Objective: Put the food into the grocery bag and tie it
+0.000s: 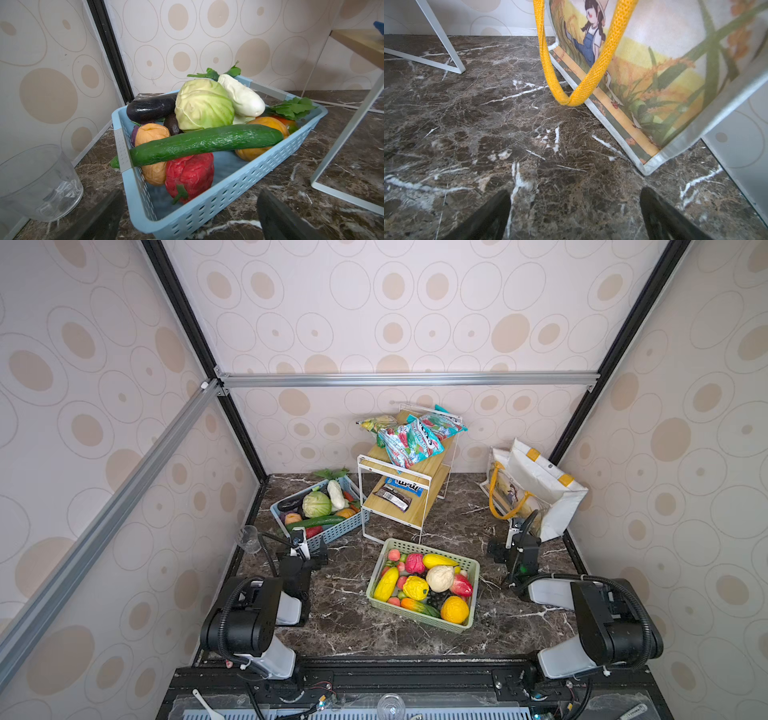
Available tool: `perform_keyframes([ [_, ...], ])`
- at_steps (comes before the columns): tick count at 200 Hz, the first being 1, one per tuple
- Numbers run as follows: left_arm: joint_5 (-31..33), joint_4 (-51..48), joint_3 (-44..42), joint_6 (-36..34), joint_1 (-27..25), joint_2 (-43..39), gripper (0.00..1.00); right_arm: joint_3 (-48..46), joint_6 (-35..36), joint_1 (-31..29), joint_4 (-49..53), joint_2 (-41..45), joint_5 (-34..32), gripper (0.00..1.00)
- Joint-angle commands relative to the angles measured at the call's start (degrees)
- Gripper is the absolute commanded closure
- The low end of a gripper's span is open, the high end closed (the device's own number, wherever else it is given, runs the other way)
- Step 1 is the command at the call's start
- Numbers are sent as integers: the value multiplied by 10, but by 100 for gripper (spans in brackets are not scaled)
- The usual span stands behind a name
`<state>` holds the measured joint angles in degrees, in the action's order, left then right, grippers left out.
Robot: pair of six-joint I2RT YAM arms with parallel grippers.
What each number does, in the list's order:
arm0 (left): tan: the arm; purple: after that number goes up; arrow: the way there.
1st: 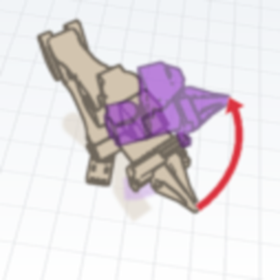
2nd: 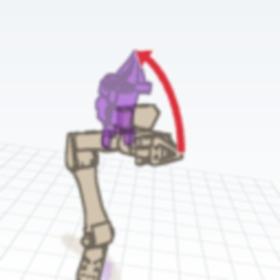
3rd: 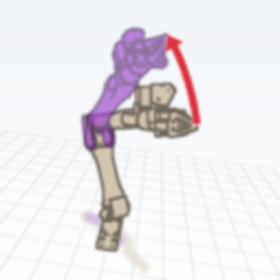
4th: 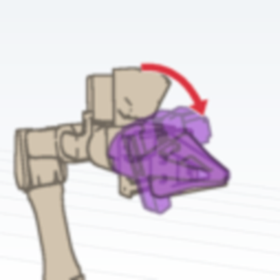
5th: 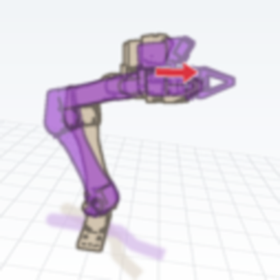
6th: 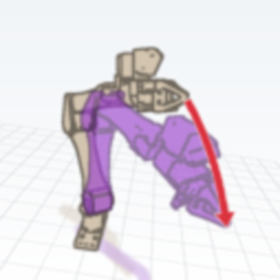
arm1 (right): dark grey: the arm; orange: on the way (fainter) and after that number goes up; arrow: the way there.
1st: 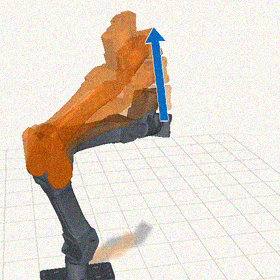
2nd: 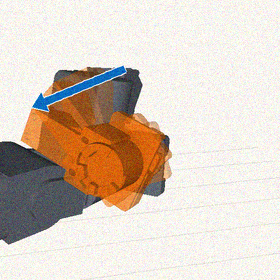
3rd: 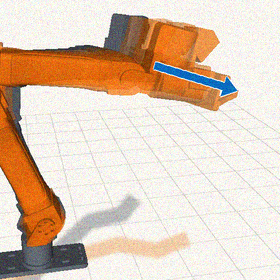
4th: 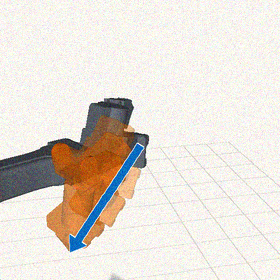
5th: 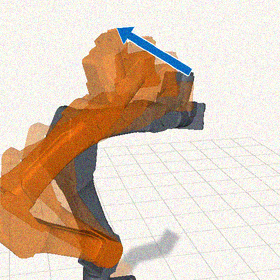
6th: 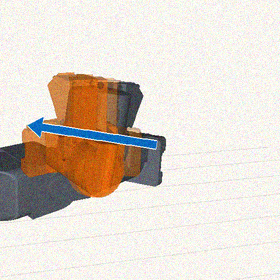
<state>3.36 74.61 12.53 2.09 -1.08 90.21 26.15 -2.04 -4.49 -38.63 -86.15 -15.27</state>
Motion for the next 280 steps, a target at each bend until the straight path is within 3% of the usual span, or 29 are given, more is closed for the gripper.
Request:
perform_keyframes([
  [1, 4, 22, 7, -11, 0, 2, 1, 11, 7, -1, -8, -6, -3, 0],
  [224, -3, 22, 7, -7, 3, 1, 1, 9, 6, -1, -11, -5, -3, 0],
  [253, 35, 19, 0, 7, 3, -17, 1, 7, 10, -1, -22, -3, -10, 0],
  [280, 49, -64, 19, 10, 3, -73, 1, 45, 10, -2, 101, 59, -5, 0],
])
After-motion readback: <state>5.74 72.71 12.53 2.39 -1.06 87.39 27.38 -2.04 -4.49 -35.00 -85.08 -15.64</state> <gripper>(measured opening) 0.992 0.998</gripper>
